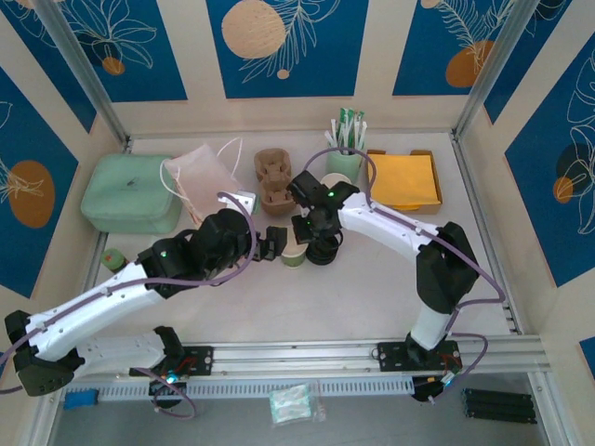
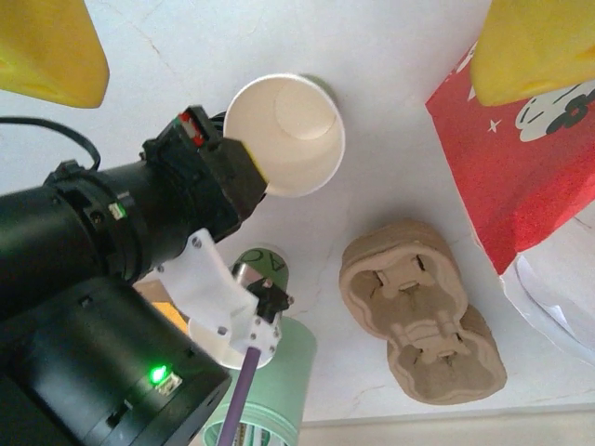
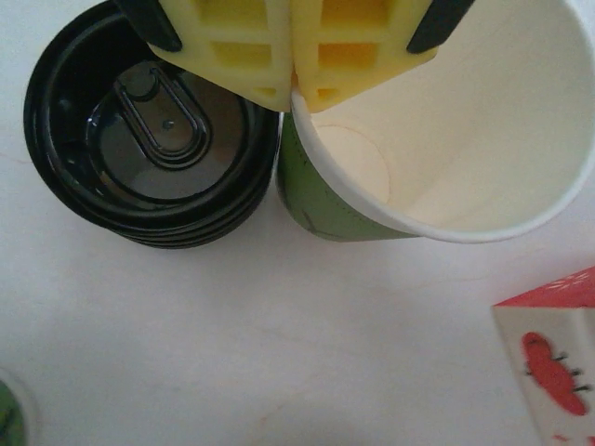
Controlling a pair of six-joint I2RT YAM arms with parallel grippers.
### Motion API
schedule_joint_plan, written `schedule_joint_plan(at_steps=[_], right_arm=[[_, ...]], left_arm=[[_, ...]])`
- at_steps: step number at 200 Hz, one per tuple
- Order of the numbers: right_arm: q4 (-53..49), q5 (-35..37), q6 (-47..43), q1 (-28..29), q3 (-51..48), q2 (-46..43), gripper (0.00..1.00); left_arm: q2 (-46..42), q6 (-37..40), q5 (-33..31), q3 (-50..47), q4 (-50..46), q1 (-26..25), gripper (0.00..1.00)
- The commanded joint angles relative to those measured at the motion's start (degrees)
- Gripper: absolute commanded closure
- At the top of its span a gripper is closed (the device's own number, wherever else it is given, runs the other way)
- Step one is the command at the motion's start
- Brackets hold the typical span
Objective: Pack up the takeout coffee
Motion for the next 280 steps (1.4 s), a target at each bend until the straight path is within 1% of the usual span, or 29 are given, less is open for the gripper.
schedule_joint_plan(at_steps=[1, 46, 67, 99, 135, 183, 216, 264, 280], right_arm=[[0.53, 0.91, -0.98, -2.54, -2.45, -0.86, 1.0], [1.01, -0.03, -0.9, -8.53, -7.82, -6.49, 1.0], [0.74, -1.07, -1.07, -9.73, -9.1, -8.61, 1.0], [-0.51, -1.96, -0.93, -8.88, -9.17, -10.67, 1.0], [-0.93, -4.14, 0.69, -6.36, -9.77, -12.38, 1.0], [-0.74, -1.82, 2.11, -3.02, -11.77, -12.78, 1.0], [0.27, -0.92, 2.22, -3.78, -14.37, -12.62, 1.0], [2.03, -3.03, 2.32, -5.38, -17.03, -13.6, 1.0], [1.69, -3.34, 2.18, -5.5, -16.68, -14.06, 0.92]], left_arm=[[0.69, -0.99, 0.95, 0.66, 0.07, -0.19, 0.01], [1.88, -0.81, 1.86, 0.74, 1.11, -0.23, 0.01], [2.71, -0.66, 2.41, 0.92, 1.39, -0.23, 0.01], [3.47, -0.45, 2.94, 1.0, 1.75, -0.23, 0.01], [4.08, -0.31, 3.68, 0.7, 2.14, -0.23, 0.01], [5.23, -0.29, 4.61, 0.57, 2.64, -0.23, 0.0], [6.05, -0.53, 5.26, 0.42, 3.29, -0.23, 0.01], [6.85, -0.54, 5.55, -0.01, 3.85, -0.23, 0.01], [6.94, -0.51, 5.62, -0.19, 4.03, -0.19, 0.01]])
